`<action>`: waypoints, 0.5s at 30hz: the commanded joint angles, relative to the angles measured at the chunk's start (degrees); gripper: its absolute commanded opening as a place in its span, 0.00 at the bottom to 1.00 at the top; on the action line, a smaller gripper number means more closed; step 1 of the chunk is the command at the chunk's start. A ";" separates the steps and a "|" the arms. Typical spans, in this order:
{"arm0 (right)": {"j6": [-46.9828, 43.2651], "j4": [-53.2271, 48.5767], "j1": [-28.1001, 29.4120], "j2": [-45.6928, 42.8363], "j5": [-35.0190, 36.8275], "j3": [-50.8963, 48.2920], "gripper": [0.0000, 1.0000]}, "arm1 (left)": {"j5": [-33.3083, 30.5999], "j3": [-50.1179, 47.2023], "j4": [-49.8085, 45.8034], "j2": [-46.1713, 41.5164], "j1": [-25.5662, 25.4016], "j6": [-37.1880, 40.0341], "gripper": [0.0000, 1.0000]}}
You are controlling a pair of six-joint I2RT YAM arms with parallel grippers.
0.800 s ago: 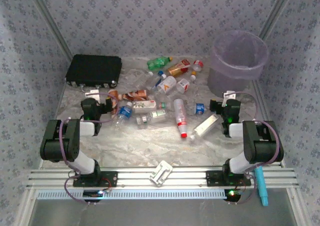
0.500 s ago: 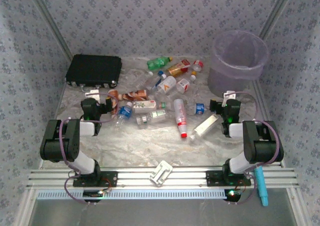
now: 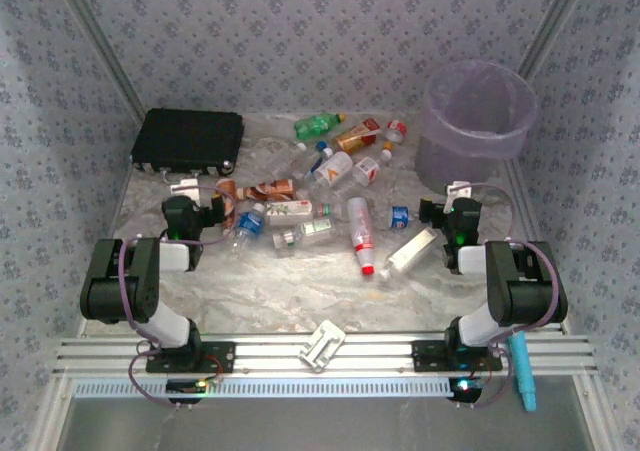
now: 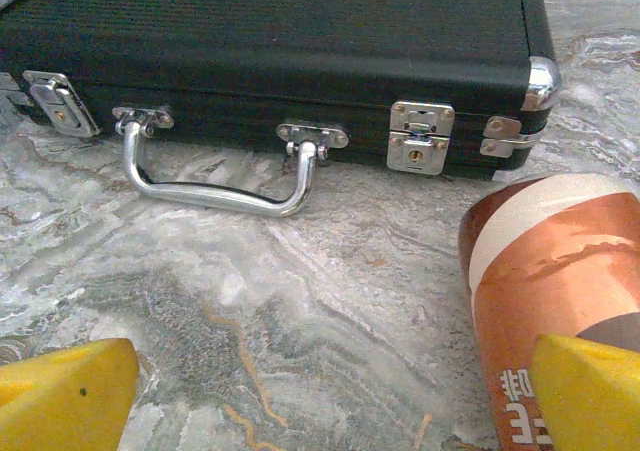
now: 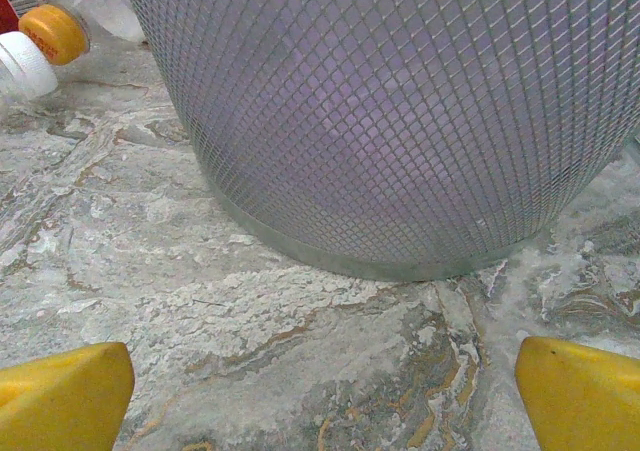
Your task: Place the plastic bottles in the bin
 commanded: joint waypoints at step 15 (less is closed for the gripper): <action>15.37 -51.43 5.12 -19.55 18.06 16.28 1.00 | -6.80 14.35 -40.30 -21.22 -7.93 -6.40 1.00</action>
